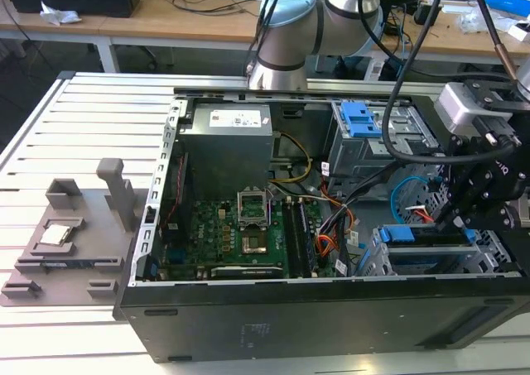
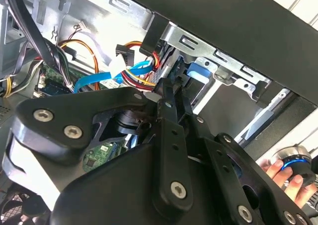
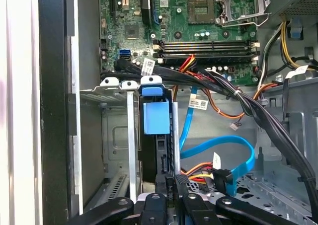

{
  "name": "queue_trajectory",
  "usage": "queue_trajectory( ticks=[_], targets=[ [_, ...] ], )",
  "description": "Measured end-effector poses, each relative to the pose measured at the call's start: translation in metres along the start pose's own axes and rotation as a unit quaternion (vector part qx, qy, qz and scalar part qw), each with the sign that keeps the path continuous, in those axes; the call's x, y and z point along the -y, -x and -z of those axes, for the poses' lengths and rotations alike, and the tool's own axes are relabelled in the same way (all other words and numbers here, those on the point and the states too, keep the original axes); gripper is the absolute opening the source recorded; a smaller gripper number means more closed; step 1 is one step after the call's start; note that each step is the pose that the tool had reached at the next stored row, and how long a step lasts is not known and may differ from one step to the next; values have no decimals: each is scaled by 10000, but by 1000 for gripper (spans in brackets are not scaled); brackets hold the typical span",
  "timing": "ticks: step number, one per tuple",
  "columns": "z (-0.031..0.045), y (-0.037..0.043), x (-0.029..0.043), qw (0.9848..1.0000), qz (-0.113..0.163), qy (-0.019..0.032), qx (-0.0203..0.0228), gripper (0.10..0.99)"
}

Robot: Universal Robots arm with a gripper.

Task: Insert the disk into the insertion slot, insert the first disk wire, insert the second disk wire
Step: 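Insert the first disk wire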

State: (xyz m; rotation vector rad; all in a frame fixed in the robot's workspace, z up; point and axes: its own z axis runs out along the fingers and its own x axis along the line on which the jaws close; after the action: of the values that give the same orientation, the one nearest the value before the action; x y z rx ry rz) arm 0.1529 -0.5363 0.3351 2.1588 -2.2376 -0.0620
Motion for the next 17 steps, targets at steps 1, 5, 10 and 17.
queue_trajectory(
  ticks=[1, 5, 10, 17],
  targets=[
    [0, -5, 0, 10000, 0, 0, 0, 184],
    [-14, -21, 1, 10000, 0, 0, -5, 184],
    [-11, -21, 1, 10000, 0, 0, -3, 259],
    [397, 16, -21, 10000, 0, 0, -6, 247]
  ],
)
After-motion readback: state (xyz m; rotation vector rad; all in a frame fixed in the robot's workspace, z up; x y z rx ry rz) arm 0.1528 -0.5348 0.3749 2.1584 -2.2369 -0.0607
